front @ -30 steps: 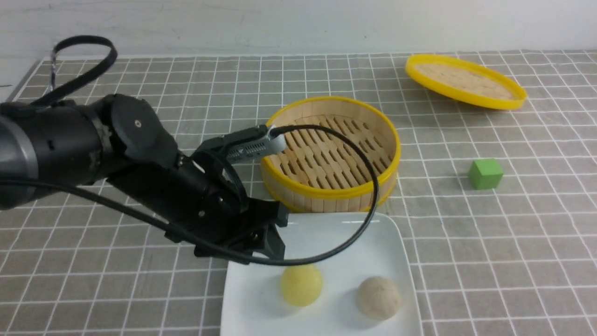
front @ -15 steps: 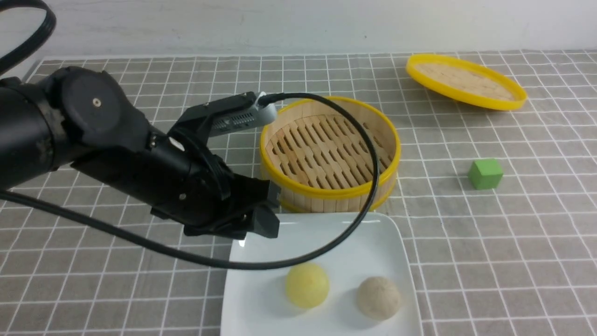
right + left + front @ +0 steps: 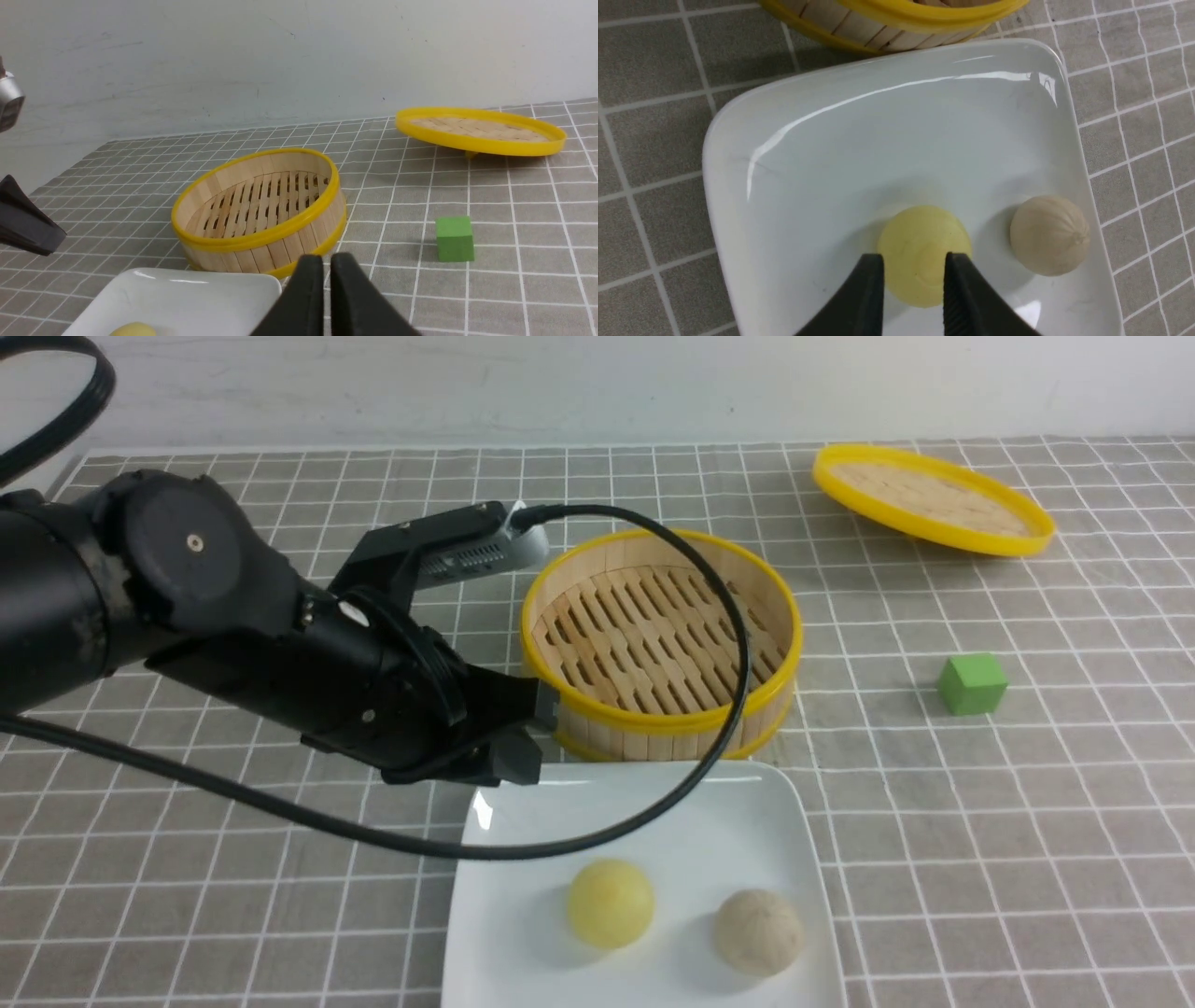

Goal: Put the steamed buns into the plate on the grey tablecloth.

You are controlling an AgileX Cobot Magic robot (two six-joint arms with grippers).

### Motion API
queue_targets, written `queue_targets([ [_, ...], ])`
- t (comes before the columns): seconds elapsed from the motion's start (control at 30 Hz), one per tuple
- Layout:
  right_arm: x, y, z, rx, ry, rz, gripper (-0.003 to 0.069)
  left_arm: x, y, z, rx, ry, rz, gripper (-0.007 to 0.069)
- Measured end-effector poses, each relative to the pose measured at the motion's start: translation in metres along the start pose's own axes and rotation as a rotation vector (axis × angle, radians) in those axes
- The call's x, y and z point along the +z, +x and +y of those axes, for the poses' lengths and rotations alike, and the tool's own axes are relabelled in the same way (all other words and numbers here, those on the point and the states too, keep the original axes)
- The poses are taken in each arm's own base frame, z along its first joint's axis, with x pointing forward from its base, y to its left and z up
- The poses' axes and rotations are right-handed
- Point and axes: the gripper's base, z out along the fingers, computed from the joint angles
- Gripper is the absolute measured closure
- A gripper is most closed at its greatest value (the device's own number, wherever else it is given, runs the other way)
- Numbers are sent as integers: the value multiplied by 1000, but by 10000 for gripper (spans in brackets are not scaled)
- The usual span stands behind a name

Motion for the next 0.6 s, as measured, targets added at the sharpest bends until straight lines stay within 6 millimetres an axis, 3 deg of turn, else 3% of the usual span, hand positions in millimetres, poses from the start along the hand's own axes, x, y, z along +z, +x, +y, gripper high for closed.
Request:
queue_targets([
  [0.33, 12, 65, -23, 14, 245, 138, 605, -4, 2, -1, 1, -4, 10, 430],
  [0.43, 14, 83, -30, 28, 334, 185, 600, -21, 1, -6, 49, -9, 3, 430],
  [0.6, 13, 84, -33, 10, 384, 183, 594, -61, -1, -15, 147, -59, -14, 430],
])
